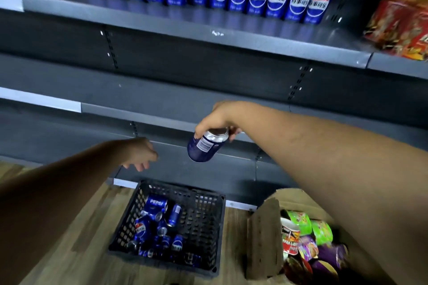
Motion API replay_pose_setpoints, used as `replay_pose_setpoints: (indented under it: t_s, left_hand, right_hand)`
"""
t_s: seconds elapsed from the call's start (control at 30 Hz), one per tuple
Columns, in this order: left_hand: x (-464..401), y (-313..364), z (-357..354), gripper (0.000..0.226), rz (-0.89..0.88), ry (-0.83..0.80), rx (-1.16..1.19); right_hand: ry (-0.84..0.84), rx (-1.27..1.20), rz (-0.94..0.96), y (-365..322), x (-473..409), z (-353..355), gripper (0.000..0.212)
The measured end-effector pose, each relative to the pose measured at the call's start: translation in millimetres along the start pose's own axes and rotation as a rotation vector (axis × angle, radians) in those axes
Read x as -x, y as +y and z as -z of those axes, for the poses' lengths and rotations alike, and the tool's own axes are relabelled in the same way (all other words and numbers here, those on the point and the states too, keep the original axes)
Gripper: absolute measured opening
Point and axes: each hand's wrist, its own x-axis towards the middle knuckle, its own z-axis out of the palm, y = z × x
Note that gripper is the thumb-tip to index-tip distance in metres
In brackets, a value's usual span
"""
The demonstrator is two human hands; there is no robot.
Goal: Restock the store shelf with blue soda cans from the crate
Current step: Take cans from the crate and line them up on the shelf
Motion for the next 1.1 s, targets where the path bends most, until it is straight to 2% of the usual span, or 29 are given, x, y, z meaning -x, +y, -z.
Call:
replay_pose_setpoints:
  t_s: [0.13,0.23,0.33,0.4,0.47,0.7,0.87,0.97,1.1]
  left_hand:
    - [12.2,8.1,26.1,0.021,0.011,-0.013,0.025]
    - [19.0,11.6,42.6,0.033,0.009,-0.017,0.146]
    - [25.5,12.9,55.6,0.059,-0.014,-0.034,0.318]
    - [28.3,12.7,59.4,0.067,-0.043,-0.046,0.373]
    - [28.4,13.1,59.2,0.070,-0.104,-0.055,0.444]
    - [36.9,29.6,50.7,0.082,-0.208,-0.220,0.941]
    - [50.6,42.2,57.9,0.082,-0.274,-0.322,1.121]
    - [53.7,48.5,66.0,0.080,-0.300,-0.327,1.181]
    - [55.1,58.8,70.4,0.078,-0.332,-0.276,1.309]
  right_hand:
    - [0.076,-0.035,0.021,-26.9,12.6,25.7,0.035]
    - [0.117,-0.070,0.051,-47.0,20.1,43.5,0.035]
    - [0.137,-0.079,0.064,-64.6,29.4,58.1,0.035]
    - [0.158,-0.074,0.072,-73.7,35.6,67.0,0.035]
    - [0.200,-0.042,0.077,-82.3,41.5,74.3,0.035]
    - [0.245,0.020,0.034,-102.0,54.1,88.6,0.037]
    - [0.281,-0.016,0.007,-107.2,62.7,90.4,0.039]
    - [0.348,-0.057,-0.022,-107.1,65.8,90.8,0.042]
    - [0.526,-0.151,0.012,-102.8,72.0,89.7,0.041]
